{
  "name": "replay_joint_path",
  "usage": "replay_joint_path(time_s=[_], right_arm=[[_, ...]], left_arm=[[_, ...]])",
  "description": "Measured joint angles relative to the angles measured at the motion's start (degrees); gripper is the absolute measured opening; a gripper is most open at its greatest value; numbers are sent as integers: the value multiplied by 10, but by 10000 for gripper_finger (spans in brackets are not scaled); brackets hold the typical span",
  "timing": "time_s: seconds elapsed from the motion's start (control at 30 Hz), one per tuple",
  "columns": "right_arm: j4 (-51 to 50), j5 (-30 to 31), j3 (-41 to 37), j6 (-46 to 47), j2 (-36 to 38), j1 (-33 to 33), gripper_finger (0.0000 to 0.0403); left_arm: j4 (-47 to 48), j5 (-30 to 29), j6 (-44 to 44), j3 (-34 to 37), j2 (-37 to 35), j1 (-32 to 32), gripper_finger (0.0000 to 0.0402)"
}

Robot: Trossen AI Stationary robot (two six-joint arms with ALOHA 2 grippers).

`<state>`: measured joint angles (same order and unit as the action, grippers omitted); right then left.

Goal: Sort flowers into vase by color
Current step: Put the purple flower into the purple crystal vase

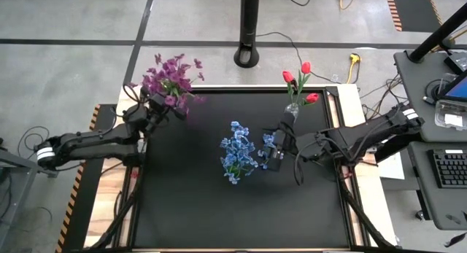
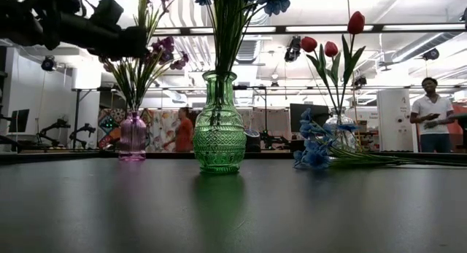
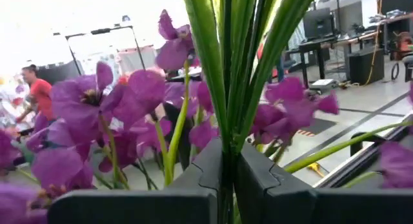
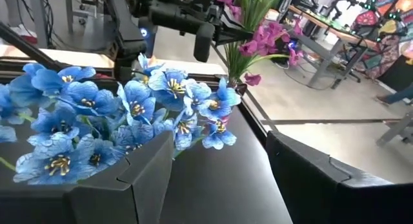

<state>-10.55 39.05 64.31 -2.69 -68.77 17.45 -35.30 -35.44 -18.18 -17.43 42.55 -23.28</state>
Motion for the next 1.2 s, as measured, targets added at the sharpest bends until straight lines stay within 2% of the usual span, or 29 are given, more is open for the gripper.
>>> replay_joint_path(time_s=[0.13,0.57,0.8,0.97,1.2], right_arm=[[-1,0,0,-19,0,0,242],[-17,0,0,-39,1,-13,242],[-22,0,0,-44,2,-14,242],[-27,0,0,-44,2,-22,242],[-29,0,0,-44,2,-25,242]], left_arm=[[-2,35,24,0,14,-23,4],[-26,34,40,-1,64,-41,4],[-29,29,77,-2,84,-41,4],[-25,-16,114,-2,95,-41,4],[-10,-17,145,0,124,-41,4]])
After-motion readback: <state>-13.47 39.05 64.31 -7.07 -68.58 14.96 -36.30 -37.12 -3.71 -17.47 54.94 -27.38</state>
